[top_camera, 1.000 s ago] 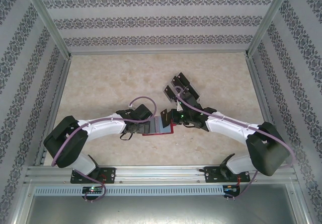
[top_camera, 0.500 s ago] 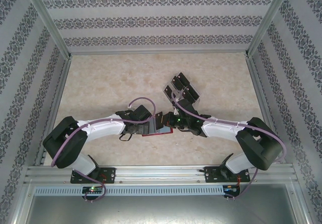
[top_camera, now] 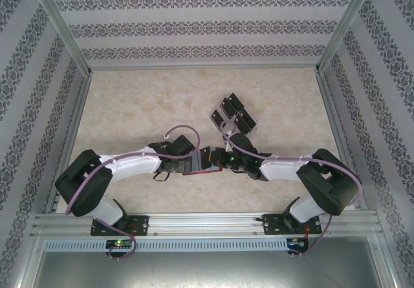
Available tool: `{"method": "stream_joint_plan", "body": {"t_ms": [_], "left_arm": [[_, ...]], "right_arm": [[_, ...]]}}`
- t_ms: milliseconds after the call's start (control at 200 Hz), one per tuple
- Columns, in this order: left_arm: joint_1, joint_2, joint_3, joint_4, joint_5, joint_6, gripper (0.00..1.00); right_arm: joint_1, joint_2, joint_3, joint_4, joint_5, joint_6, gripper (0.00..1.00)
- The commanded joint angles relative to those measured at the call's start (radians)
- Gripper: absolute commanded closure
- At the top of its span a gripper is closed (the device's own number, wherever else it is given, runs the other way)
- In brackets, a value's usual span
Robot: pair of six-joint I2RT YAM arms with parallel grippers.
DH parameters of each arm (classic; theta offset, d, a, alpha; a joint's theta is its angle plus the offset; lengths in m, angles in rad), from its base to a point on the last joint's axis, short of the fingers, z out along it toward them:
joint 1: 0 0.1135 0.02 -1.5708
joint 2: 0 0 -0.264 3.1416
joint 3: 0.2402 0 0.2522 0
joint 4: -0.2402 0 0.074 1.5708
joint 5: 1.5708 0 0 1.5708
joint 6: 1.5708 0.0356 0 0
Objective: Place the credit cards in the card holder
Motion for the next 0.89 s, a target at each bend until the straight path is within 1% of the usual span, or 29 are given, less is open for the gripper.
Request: {"method": "stream_joint_plan", "body": {"t_ms": [0, 130, 285, 420, 545, 889], "left_arm": [[-0.008, 0.006, -0.02, -0.027, -0.018, -0.007, 0.0], [-0.008, 0.006, -0.022, -0.029, -0.018, -0.008, 0.0], [-0.007, 0.009, -0.018, -0.03, -0.02, -0.008, 0.0], [-0.008, 0.008, -0.018, -0.035, -0.019, -0.009, 0.0], [-0.007, 0.001, -0.019, -0.038, -0.02, -0.01, 0.0], [-0.008, -0.002, -0.026, -0.038, -0.023, -0.009, 0.0]], "right_arm": [[-0.019, 0.006, -0.039, 0.154, -0.058, -0.024, 1.0], [-0.04, 0.016, -0.066, 0.239, -0.113, -0.013, 1.0], [-0.052, 0.067, -0.069, 0.316, -0.175, 0.004, 1.0], [-0.063, 0.142, -0.082, 0.443, -0.209, 0.046, 1.0], [-0.073, 0.178, -0.105, 0.529, -0.215, 0.077, 1.0], [-0.111, 0.162, -0.138, 0.539, -0.223, 0.079, 1.0]]}}
